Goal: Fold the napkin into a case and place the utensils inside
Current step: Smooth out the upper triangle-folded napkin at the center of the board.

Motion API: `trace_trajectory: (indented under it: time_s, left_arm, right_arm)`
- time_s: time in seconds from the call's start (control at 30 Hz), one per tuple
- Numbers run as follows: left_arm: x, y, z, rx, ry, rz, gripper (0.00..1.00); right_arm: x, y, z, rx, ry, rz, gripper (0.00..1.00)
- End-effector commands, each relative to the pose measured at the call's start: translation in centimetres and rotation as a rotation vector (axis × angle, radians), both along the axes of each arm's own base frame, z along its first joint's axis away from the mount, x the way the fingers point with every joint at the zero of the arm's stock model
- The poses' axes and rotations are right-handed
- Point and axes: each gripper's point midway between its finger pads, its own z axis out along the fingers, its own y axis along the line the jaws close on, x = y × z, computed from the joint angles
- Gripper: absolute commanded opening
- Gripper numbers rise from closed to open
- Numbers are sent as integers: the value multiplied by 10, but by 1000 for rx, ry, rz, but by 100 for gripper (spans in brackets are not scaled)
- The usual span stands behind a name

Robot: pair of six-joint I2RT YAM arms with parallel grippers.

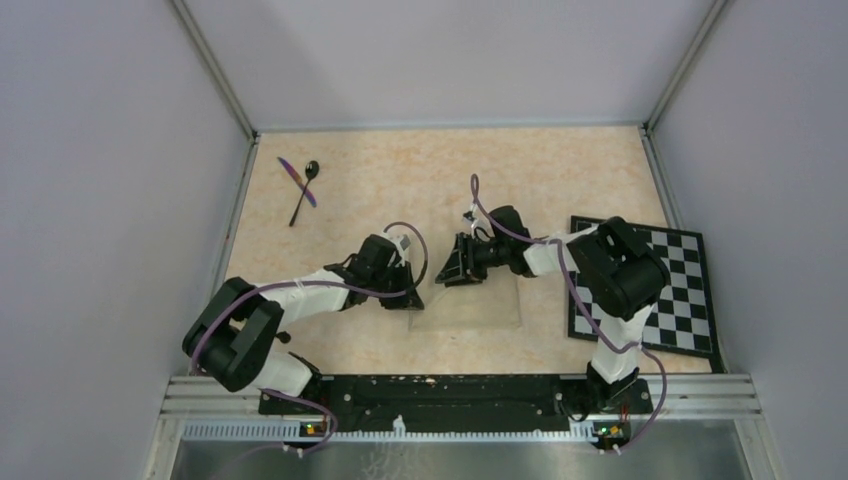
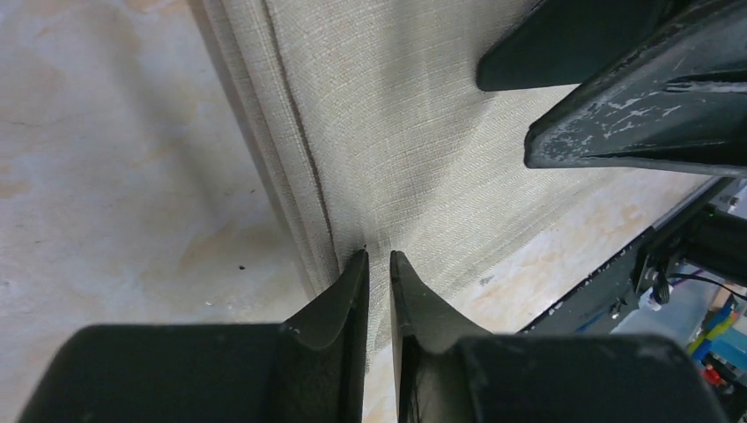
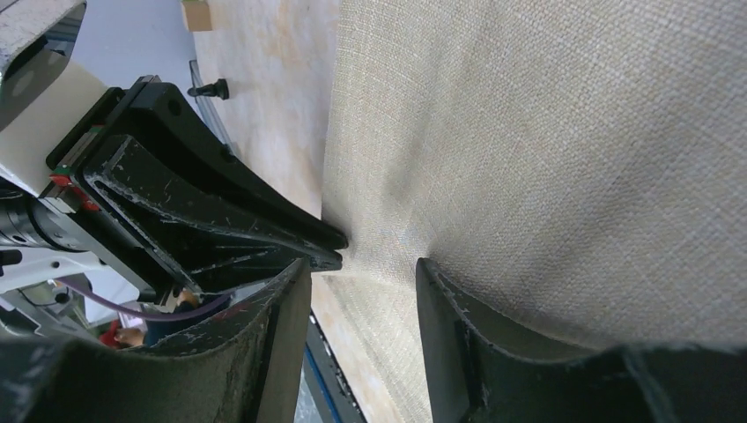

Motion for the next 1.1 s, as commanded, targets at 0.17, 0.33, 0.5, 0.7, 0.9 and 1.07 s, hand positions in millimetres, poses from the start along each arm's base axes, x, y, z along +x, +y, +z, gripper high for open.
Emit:
trace_trajectory:
  time_s: [0.17,0.33,0.5,0.7,0.9,1.07]
  left_arm:
    - [-5,16,-24,87,10,17,17]
    - [-12,21,-25,89,14,17,17]
    - [-15,23,-24,90,14,18,16]
    - [-15,23,-24,88,12,13,14]
    - [-16,22,-23,84,13,11,14]
    - [-15,20,-21,76,9,6,14]
  right_arm:
    - [44,-18,8,70,-106,-35,46]
    - [66,-42,2,61,-105,-79,46]
    - [93,-70,2,68,-114,-149,46]
    - [126,-97,5,77,-122,-230,47]
    - [153,-122,5,79,-121,-301,47]
    - [175,-126,12,83,-130,-299,47]
